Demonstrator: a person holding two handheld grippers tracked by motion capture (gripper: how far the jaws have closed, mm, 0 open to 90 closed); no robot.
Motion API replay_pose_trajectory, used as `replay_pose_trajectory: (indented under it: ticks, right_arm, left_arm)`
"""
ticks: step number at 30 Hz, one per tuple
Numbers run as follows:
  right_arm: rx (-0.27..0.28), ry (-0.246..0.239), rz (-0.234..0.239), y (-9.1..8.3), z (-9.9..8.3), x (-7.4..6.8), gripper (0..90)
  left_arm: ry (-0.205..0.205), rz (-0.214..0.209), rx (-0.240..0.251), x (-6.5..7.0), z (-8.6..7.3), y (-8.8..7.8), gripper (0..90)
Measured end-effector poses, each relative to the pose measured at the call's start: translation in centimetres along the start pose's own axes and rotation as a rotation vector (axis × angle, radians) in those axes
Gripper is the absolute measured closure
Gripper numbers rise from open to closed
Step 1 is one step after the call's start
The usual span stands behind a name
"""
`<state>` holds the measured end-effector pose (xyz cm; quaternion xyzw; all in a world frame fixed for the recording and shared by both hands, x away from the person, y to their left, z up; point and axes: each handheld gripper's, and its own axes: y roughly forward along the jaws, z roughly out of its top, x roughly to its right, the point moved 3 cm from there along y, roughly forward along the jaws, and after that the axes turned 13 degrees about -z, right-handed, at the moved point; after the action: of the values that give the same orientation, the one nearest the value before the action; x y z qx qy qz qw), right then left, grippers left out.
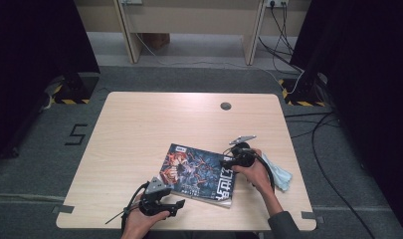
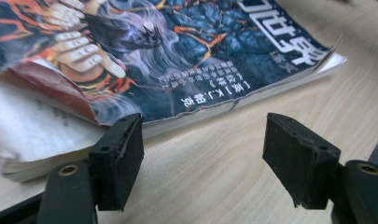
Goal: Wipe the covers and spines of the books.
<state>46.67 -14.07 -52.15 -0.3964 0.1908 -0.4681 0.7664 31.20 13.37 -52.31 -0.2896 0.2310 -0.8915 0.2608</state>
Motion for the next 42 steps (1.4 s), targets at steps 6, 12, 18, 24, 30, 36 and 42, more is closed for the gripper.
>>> replay_pose_trajectory:
  ticks: [6, 12, 18, 24, 30, 36, 42]
  right_arm:
    - [-0.019, 0.017, 0.005, -0.7, -0.7, 0.0, 30.9]
    - [-0.046, -0.04, 0.024, -2.8, -2.7, -0.7, 32.5]
    - [-0.053, -0.081, 0.075, -4.6, -5.0, -1.6, 36.0]
    - [-0.054, -0.092, 0.134, -6.1, -6.7, -2.8, 42.7]
    - [-0.036, -0.063, 0.141, -6.2, -6.8, -2.5, 49.7]
    - [-0.006, -0.026, 0.127, -6.1, -6.6, -2.1, 49.7]
    - [-0.009, -0.003, 0.137, -5.4, -6.4, -2.4, 49.4]
  left_arm:
    - [-0.021, 0.033, 0.003, -1.4, 0.5, 0.5, 27.6]
    - [-0.065, 0.042, 0.034, -3.4, 1.7, 0.6, 26.1]
    - [-0.076, 0.096, 0.049, -5.7, 3.6, 1.6, 26.0]
    - [-0.08, 0.14, 0.083, -7.0, 4.9, 2.9, 27.7]
    - [-0.095, 0.121, 0.094, -7.0, 5.1, 2.7, 29.7]
    - [-0.079, 0.071, 0.057, -5.1, 3.6, 1.9, 28.5]
    - [-0.009, 0.024, -0.008, -2.7, 2.8, 2.6, 27.6]
